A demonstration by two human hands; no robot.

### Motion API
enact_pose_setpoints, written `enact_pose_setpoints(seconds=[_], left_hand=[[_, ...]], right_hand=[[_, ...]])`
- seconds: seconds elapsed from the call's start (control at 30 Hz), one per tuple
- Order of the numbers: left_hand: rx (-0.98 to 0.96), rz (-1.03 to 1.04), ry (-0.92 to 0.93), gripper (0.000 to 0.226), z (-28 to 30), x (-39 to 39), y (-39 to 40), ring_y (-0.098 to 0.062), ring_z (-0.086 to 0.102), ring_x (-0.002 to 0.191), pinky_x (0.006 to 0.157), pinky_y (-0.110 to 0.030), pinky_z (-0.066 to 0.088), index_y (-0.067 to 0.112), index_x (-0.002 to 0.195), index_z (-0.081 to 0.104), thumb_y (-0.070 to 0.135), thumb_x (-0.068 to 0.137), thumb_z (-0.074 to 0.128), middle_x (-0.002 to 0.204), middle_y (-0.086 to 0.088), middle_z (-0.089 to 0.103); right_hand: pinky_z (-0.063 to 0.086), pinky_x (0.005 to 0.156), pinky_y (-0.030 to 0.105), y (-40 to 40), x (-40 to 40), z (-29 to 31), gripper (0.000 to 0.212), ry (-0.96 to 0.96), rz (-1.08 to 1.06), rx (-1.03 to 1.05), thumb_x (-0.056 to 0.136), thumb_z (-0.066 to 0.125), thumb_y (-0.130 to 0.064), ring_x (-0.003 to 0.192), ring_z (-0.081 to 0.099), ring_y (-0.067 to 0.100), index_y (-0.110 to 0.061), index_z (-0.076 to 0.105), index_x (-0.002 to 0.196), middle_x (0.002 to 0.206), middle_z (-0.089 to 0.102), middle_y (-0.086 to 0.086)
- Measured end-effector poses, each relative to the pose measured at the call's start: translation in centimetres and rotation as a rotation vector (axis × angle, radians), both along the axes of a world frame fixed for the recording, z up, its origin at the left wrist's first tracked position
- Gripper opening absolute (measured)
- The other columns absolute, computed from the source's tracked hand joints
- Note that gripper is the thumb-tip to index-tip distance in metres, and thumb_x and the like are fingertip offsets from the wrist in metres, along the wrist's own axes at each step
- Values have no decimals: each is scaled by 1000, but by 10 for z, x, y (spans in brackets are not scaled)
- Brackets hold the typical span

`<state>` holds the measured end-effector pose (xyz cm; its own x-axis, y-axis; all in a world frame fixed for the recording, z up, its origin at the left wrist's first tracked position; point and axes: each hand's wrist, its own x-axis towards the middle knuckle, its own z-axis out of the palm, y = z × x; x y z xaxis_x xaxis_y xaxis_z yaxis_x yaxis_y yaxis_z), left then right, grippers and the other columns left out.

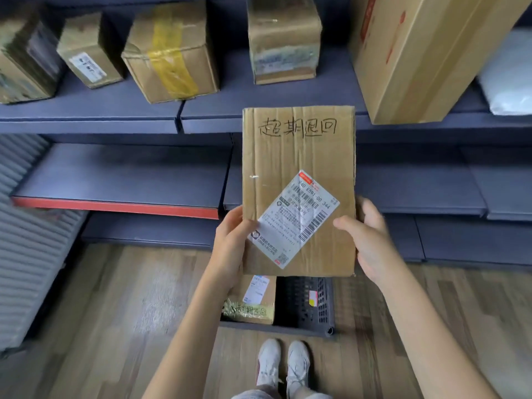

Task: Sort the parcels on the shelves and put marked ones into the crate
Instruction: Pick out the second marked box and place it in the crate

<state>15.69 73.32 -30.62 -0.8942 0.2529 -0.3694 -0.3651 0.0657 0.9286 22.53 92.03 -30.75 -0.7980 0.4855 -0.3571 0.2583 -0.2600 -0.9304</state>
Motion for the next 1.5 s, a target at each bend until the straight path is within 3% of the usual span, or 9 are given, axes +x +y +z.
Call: enact_pose_setpoints(seconds=[0.17,0.4,0.53,0.7,0.8,0.97,1.1,1.27,1.5], left_hand=[[-47,-64,-86,26,-47,-3,7,-11,60,76,58,-16,48,15,109,59,10,84,53,88,0,64],[-65,-126,-252,40,-122,-6,8,-16,63,87,64,-24,53,17,117,53,-7,85,51,97,-1,65],[-83,-164,-330,43,-172,-8,3,-16,63,88,58,-17,51,9,123,48,-8,85,52,99,-2,64],[-119,-202,-424,30,-236,-6,1,-17,59,82,54,-16,50,7,112,46,-10,87,48,90,-4,58],[-153,-225,-448,29,-281,-7,1,-23,59,92,68,-24,55,11,108,47,-8,87,50,95,-7,57],[-212,-211,-419,34,-358,-9,6,-21,57,89,69,-23,53,11,109,52,-11,83,51,92,-4,56],[-308,-275,-328,19,-424,-9,16,-17,47,74,59,-16,46,6,91,48,-10,81,51,77,-5,44],[-391,-340,-224,17,-495,-8,27,-11,49,64,52,-14,44,8,81,45,-9,81,49,73,-4,49],[-451,-325,-229,31,-544,8,28,-6,54,68,48,-8,40,22,71,41,-4,82,51,74,1,57]], right_hand=[[50,77,33,4,4,-50,36,-149,7,39,82,53,6,84,60,14,-27,57,95,96,66,-1],[49,92,39,7,7,-136,51,-374,48,68,79,57,0,108,57,18,-16,49,127,122,60,2],[51,76,32,4,8,-184,51,-484,74,84,80,55,1,97,62,20,-12,47,129,115,63,6],[48,67,29,-6,7,-244,39,-576,107,131,81,50,0,88,62,18,-21,55,113,99,66,-2],[48,67,30,-7,9,-283,36,-631,130,152,81,51,0,87,62,20,-24,56,107,96,66,-3],[52,81,40,-3,10,-351,31,-719,156,203,80,55,-3,91,63,20,-24,57,103,101,67,-2],[53,71,33,1,8,-411,50,-775,131,223,84,51,-6,91,61,17,-19,44,132,116,62,0],[44,61,28,5,8,-483,53,-859,129,248,89,48,-5,84,51,11,-15,35,139,122,52,1],[47,89,37,-2,14,-539,61,-919,111,210,86,61,-17,120,49,23,-15,34,140,136,47,7]])
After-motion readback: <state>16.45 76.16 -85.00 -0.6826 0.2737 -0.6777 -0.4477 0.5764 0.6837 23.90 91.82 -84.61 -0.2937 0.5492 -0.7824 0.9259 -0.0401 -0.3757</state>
